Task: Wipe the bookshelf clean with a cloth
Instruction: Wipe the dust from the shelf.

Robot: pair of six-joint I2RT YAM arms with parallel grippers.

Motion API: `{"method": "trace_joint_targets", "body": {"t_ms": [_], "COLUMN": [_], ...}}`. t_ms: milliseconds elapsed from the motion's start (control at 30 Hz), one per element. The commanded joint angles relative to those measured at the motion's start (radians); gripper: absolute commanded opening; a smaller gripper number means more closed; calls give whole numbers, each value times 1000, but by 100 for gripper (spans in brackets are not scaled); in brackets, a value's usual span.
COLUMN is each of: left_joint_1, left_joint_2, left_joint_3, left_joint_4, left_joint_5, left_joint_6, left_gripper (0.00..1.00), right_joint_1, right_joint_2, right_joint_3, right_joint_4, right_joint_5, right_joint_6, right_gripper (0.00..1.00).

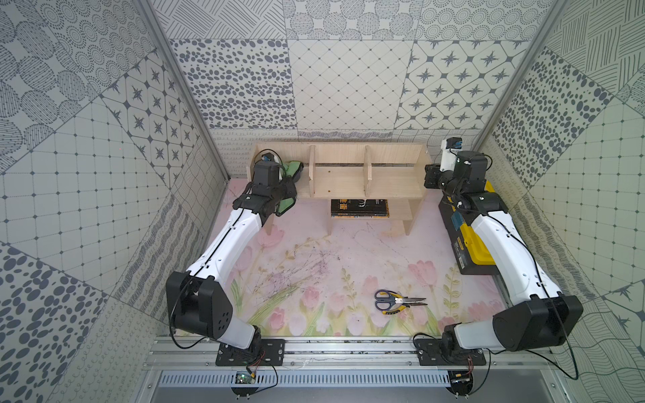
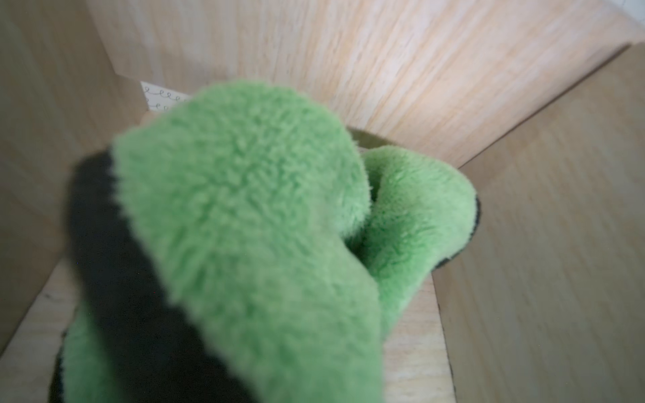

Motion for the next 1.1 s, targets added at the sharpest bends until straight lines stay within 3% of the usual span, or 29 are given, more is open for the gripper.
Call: {"method": "trace_joint_targets", "body": {"t_ms": [0, 133, 367, 467, 700, 1067], "left_joint_1": [-8, 2, 129, 158, 176, 184], "left_joint_2": [-24, 6, 116, 86, -36, 97], "left_joint_3": [88, 197, 417, 387, 231, 535], "left_joint_4": [-69, -1, -155, -174, -40, -136], "left_joint_5": [32, 78, -96, -133, -137, -266], "left_joint_6": [-17, 22, 11, 18, 38, 49], "left_gripper": [0, 0, 0, 0, 0, 0], "right_joint_1": [-2, -2, -2, -2, -2, -2], "right_joint_2": [-16, -17, -25, -27, -14, -23], "right_joint_3": [-16, -20, -14, -10, -4, -2], "right_joint_4": [19, 19, 18, 19, 19, 19], "right_joint_5": [-62, -72, -91, -98, -115, -150], "right_joint_6": [50, 55, 52, 50, 52, 51], "right_gripper": [0, 0, 0, 0, 0, 0]}}
